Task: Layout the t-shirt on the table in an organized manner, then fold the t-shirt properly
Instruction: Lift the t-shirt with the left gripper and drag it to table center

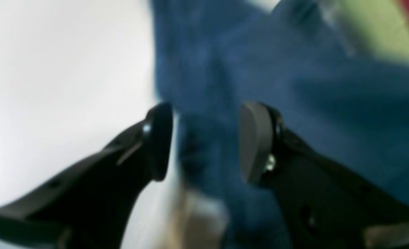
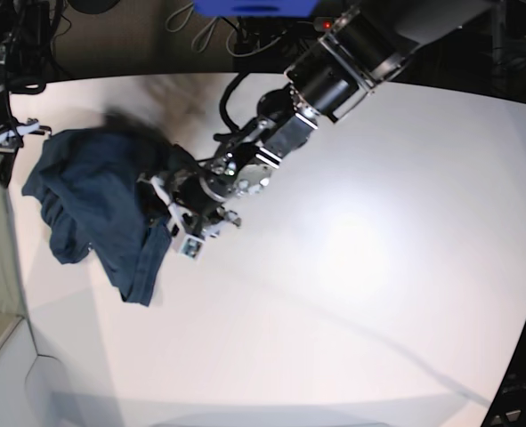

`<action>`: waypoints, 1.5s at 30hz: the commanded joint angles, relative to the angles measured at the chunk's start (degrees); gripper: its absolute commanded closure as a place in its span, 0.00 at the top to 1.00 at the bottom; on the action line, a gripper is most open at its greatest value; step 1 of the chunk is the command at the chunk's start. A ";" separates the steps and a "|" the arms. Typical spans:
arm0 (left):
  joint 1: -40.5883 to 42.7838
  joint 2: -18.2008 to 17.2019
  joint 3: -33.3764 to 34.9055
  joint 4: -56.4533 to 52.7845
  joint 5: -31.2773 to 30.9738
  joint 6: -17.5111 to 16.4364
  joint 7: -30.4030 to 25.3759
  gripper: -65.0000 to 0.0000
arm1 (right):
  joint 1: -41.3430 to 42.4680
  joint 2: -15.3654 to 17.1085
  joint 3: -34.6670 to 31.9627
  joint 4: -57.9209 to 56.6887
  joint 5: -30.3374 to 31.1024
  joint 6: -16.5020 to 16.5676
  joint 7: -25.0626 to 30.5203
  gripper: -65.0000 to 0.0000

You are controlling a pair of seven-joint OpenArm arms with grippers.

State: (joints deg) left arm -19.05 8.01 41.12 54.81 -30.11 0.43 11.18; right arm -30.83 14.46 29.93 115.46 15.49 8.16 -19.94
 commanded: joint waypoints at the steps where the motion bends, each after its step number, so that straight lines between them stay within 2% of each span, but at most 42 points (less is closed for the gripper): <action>1: -1.39 0.99 -0.11 1.59 -1.14 -0.12 -1.38 0.47 | 0.02 0.88 0.44 0.89 0.12 0.06 1.70 0.29; 4: -1.39 0.99 0.15 2.73 -1.32 -0.21 -1.11 0.47 | -0.07 0.88 0.44 0.80 0.12 0.06 1.70 0.29; 13: -2.45 0.99 0.15 -6.59 -1.67 -0.12 -3.49 0.47 | -0.07 2.38 0.53 0.72 0.12 0.06 1.70 0.29; 21: -3.06 0.99 10.44 -8.78 -1.76 -0.12 -8.76 0.46 | -0.25 2.38 0.53 0.72 0.12 0.06 1.61 0.29; 27: -3.24 0.99 10.70 -9.49 -1.85 -0.12 -9.99 0.46 | -0.42 2.38 0.62 0.72 0.12 0.06 1.61 0.29; 29: -3.76 0.99 10.79 -9.75 -1.85 -0.12 -9.91 0.41 | -0.51 2.38 0.62 0.72 0.12 0.06 1.61 0.29; 30: -3.85 0.99 10.79 -10.63 -1.85 -0.12 -9.99 0.34 | -0.60 2.38 0.62 0.72 0.12 0.06 1.61 0.29; 32: -4.47 0.99 10.70 -13.62 -1.85 -0.12 -10.08 0.07 | -1.48 2.38 0.62 0.72 0.12 0.06 1.61 0.29; 33: -5.17 0.99 10.70 -15.20 -2.02 -0.12 -10.08 0.00 | -1.83 2.38 0.62 0.80 0.12 0.06 1.61 0.29; 34: -5.70 0.99 10.70 -16.61 -2.90 -0.12 -10.08 0.00 | -1.83 2.38 0.62 0.80 0.12 0.06 1.61 0.29; 35: -6.14 0.99 10.70 -17.75 -4.31 -0.12 -10.08 0.04 | -1.83 2.38 0.62 0.72 0.12 0.06 1.61 0.29; 37: -6.93 0.99 10.70 -18.89 -7.12 -0.12 -10.17 0.00 | -2.01 2.38 0.62 0.72 0.12 0.06 1.61 0.29; 40: -7.55 0.99 10.70 -18.81 -9.06 -0.12 -10.17 0.01 | -2.01 2.38 0.62 0.72 0.12 0.06 1.61 0.29; 45: -6.31 0.99 10.70 -9.22 -9.23 -0.03 -8.67 0.01 | -1.57 2.38 0.35 0.63 0.12 0.06 1.61 0.29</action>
State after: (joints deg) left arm -23.83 7.62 51.88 44.29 -38.85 0.99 4.03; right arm -32.25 16.03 29.93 115.35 15.49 8.14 -19.94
